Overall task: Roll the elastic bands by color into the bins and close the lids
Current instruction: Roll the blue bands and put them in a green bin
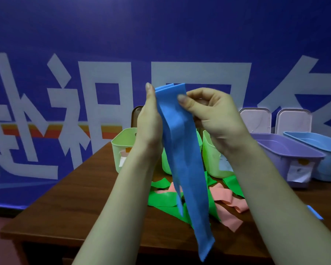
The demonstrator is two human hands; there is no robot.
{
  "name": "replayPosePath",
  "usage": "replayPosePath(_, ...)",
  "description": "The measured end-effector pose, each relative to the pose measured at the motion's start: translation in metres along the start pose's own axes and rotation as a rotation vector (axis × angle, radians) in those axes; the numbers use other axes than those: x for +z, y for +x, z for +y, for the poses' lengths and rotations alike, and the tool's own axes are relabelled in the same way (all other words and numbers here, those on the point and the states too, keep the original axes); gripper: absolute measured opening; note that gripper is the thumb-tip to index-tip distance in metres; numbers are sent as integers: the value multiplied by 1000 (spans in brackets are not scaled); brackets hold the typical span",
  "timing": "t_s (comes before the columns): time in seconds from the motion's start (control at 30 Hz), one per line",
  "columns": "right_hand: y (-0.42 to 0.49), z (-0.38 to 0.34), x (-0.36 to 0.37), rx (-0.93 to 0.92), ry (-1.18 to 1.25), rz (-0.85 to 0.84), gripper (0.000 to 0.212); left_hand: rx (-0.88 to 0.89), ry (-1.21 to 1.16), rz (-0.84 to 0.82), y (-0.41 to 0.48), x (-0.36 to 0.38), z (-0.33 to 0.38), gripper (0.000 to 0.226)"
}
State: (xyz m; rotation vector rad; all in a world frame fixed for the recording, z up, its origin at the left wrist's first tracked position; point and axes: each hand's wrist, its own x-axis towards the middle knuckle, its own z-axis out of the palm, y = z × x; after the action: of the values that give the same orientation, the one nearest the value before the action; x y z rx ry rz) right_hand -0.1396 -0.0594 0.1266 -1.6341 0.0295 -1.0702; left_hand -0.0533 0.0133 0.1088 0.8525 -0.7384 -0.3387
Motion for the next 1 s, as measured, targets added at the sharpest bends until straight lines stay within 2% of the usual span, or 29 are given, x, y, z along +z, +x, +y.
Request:
replayPosePath(0.13, -1, 7, 3, 23, 8, 38, 3, 7, -38, -38, -3, 0, -4, 56)
replayPosePath(0.3, -2, 10, 4, 37, 8, 103, 5, -3, -9, -43, -6, 3, -10, 56)
replayPosePath(0.77, -2, 11, 0, 56, -98, 129, 6, -18, -57, -120, -7, 2, -14, 58)
replayPosePath(0.87, -1, 12, 1, 63, -97, 127, 8, -13, -45, -132, -9, 4, -13, 47)
replayPosePath(1.0, 1, 13, -1, 69, -107, 128, 9, 58, 83, -119, -9, 6, -15, 26)
